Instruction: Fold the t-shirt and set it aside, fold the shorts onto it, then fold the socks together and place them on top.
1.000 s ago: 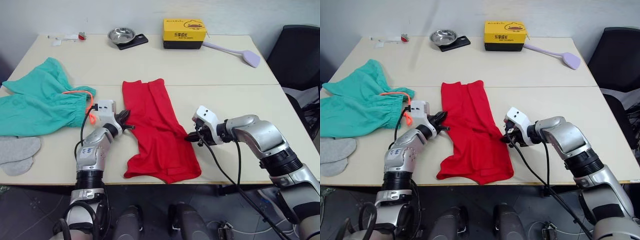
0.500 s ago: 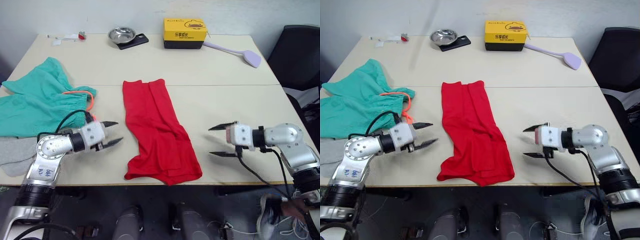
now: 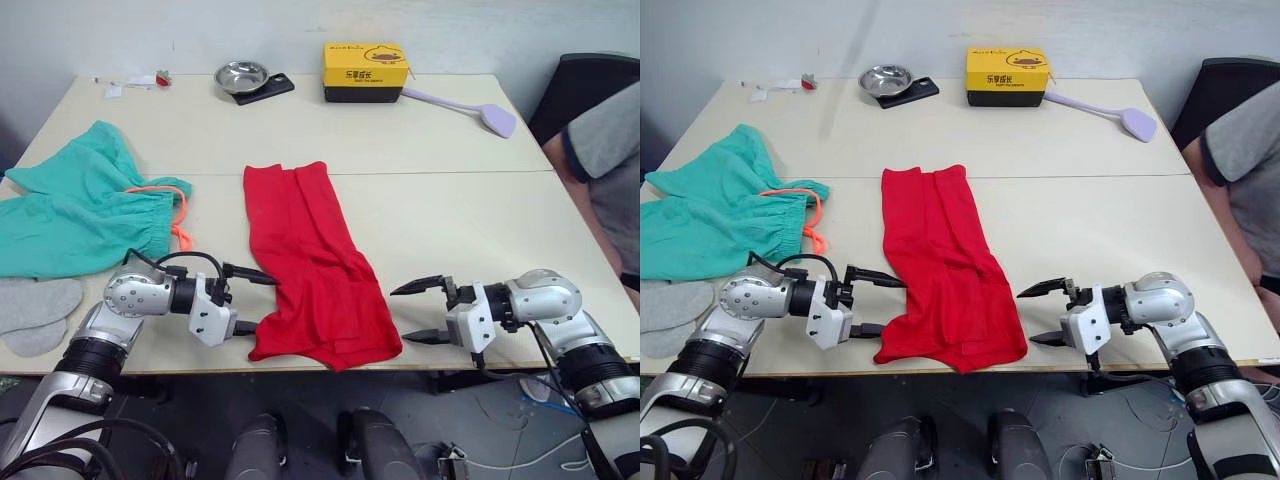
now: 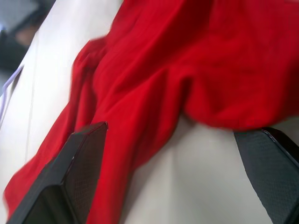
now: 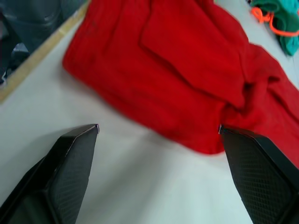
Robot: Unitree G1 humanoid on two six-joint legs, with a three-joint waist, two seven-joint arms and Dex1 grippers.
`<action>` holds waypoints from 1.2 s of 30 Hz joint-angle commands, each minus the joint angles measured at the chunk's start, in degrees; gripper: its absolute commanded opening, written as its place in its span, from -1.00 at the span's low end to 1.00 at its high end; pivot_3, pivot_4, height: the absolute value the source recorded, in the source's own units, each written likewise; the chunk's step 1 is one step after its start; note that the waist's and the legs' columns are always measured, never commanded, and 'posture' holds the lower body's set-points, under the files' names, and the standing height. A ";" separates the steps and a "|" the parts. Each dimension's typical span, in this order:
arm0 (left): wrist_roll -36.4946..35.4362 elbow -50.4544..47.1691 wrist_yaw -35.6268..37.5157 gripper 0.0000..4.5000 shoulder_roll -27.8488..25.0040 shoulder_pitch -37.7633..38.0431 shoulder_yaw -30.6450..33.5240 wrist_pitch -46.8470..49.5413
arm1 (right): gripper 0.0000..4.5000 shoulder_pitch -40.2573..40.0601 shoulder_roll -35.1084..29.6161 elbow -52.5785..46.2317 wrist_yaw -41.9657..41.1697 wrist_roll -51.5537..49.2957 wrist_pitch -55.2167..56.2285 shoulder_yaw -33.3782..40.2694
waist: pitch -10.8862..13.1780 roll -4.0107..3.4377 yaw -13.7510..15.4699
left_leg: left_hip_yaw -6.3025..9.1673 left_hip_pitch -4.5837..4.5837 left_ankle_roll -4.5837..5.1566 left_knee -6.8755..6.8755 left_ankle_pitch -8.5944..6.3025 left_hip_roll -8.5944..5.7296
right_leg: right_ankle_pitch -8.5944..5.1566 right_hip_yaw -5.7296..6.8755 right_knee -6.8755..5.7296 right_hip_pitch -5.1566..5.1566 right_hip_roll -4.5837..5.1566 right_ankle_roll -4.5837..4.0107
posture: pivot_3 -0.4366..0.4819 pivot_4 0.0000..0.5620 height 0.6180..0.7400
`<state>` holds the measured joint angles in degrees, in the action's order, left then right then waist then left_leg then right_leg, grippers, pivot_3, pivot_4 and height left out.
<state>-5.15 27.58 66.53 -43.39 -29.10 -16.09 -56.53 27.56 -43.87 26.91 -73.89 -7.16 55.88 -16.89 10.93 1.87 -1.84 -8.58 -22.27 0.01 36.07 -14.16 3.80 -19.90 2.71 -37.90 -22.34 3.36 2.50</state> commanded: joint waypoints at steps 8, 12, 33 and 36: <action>-1.33 -0.80 5.01 0.98 1.56 1.66 -5.93 -2.24 | 0.86 -2.35 3.10 -5.45 3.08 4.30 -0.94 -3.98 | -0.07 -0.08 0.02 | 0.04 0.12 0.05 0.02 -0.03 0.00 | -0.01 0.01 0.01 0.13 0.00 -0.02 | -0.05 -0.47 1.00; -2.36 -2.48 5.81 0.57 1.33 2.73 -6.68 -0.86 | 0.30 -2.66 3.25 -6.80 4.02 4.24 -3.06 -4.27 | -0.09 -0.12 0.00 | 0.05 0.13 0.06 0.01 -0.04 0.00 | -0.02 0.01 0.01 0.13 0.01 -0.04 | -0.05 -0.47 1.00; -15.33 -32.59 8.53 -1.00 -12.62 24.35 -0.39 32.35 | -1.00 -15.08 -9.12 -37.26 -1.81 -13.83 -30.63 -3.63 | -0.06 -0.20 -0.21 | 0.19 0.01 0.14 -0.12 -0.09 0.03 | -0.12 0.06 -0.08 -0.01 0.04 -0.20 | -0.05 -0.47 1.00; -19.31 -37.38 8.42 -1.00 -15.78 30.40 3.67 36.96 | -1.00 -17.82 -12.53 -46.66 -0.25 -21.41 -45.10 -2.59 | -0.06 -0.20 0.01 | 0.30 0.01 0.12 -0.12 -0.11 0.03 | -0.13 0.11 -0.10 0.00 0.06 -0.23 | -0.05 -0.47 1.00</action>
<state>-21.33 -6.64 75.06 -57.81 -0.31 -15.21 -21.93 10.12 -54.59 -14.32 -74.88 -23.39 17.88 -21.77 10.87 1.67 -1.83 -8.27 -22.27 0.14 35.97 -14.27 3.83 -20.03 2.84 -38.01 -22.34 3.42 2.25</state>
